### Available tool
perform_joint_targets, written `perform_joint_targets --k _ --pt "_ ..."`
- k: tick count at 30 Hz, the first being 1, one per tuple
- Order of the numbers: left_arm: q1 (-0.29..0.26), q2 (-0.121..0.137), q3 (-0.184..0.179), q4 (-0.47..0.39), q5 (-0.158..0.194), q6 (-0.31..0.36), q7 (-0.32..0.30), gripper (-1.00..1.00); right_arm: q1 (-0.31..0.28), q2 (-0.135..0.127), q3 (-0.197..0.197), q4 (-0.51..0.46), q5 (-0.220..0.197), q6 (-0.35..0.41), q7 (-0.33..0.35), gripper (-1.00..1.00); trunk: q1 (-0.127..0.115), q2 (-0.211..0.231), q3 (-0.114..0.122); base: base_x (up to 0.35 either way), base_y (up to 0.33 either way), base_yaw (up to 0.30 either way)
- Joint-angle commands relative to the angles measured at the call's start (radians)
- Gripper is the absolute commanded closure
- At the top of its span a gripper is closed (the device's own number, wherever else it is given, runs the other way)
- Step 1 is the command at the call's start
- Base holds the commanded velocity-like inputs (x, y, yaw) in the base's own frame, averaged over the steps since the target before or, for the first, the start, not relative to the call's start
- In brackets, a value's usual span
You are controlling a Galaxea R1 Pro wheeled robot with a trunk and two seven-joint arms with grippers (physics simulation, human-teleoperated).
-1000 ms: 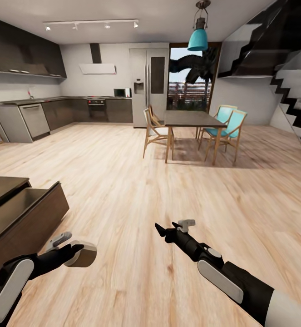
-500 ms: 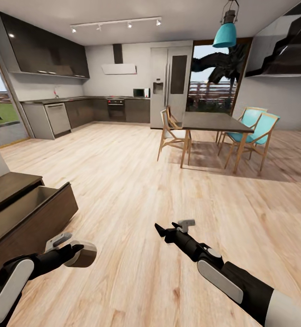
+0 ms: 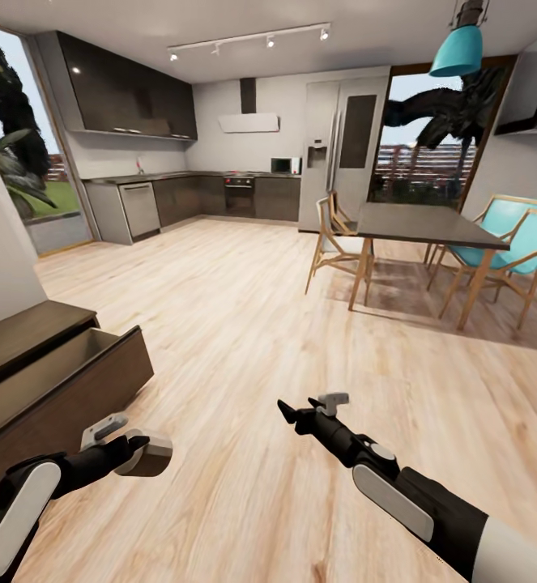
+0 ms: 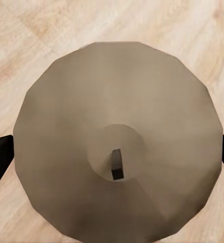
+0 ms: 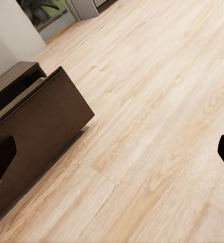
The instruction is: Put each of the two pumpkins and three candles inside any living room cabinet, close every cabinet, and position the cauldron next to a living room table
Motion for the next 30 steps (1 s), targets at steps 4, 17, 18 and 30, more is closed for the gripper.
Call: perform_joint_targets --k 4,17,18,30 --pt "-0.001 0.000 0.000 0.000 0.011 0.004 0.009 1.00 -0.002 -0.001 0.005 0.013 -0.009 -0.008 -0.006 -1.00 0.000 0.000 -0.001 0.271 -0.246 0.263" --pt "-0.001 0.000 0.000 0.000 0.011 0.004 0.010 1.00 -0.002 -0.001 0.006 0.017 -0.009 -0.008 -0.006 -1.00 0.000 0.000 -0.001 0.271 -0.246 0.263" --pt "-0.001 0.000 0.000 0.000 0.011 0.004 0.010 1.00 -0.002 -0.001 0.006 0.017 -0.009 -0.008 -0.006 -1.00 0.000 0.000 -0.001 0.271 -0.246 0.263" --pt "-0.001 0.000 0.000 0.000 0.011 0.004 0.010 1.00 -0.001 0.000 0.007 0.017 -0.009 -0.008 -0.006 -1.00 0.000 0.000 -0.001 0.270 -0.246 0.263"
